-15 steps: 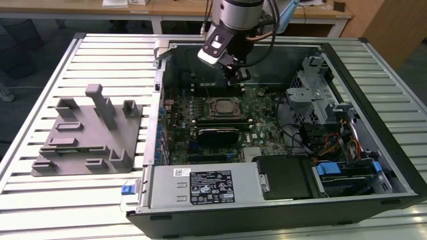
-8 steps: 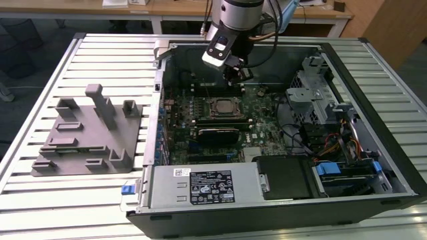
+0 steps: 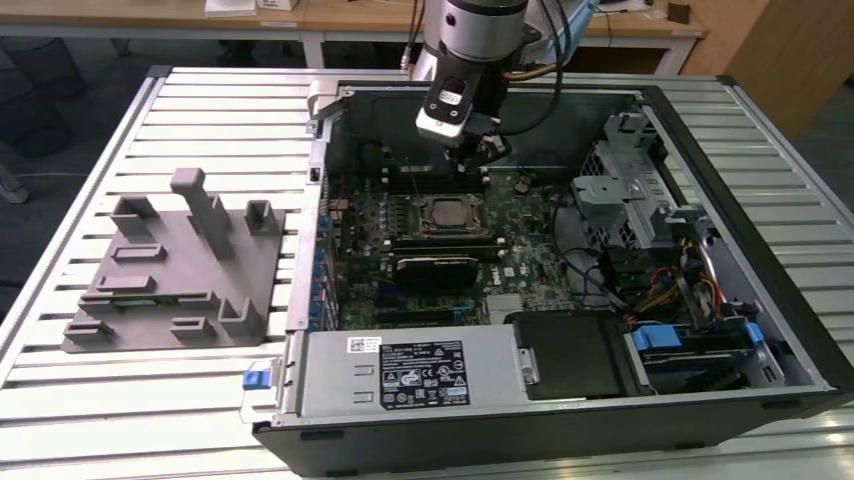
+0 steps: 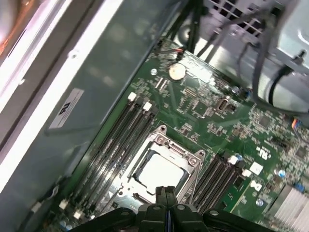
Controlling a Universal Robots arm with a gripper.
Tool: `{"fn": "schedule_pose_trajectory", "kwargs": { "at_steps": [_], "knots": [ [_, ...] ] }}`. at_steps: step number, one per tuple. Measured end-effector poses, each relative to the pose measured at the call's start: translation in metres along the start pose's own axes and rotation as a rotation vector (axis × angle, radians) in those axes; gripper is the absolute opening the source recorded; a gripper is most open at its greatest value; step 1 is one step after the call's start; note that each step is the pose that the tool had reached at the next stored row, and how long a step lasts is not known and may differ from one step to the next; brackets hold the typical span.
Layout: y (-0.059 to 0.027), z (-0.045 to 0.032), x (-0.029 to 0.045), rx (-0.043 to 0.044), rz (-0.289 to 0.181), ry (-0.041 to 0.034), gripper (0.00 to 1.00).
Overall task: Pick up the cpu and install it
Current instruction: 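Install the first cpu locking lever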
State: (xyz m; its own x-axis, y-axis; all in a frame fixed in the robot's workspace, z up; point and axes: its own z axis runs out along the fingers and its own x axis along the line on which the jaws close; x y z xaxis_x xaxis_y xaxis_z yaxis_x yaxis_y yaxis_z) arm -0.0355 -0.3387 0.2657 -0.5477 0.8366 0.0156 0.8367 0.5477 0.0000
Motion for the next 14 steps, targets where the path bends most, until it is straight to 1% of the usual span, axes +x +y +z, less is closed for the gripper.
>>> {"fn": "schedule_pose_trajectory", "kwargs": {
  "at_steps": [9, 14],
  "knots": [
    [0.0, 0.0012, 0.0, 0.0026, -0.165, 0.0, 0.11],
    [-0.0001, 0.0017, 0.0, 0.0038, -0.245, 0.0, 0.11]
  ]
}}
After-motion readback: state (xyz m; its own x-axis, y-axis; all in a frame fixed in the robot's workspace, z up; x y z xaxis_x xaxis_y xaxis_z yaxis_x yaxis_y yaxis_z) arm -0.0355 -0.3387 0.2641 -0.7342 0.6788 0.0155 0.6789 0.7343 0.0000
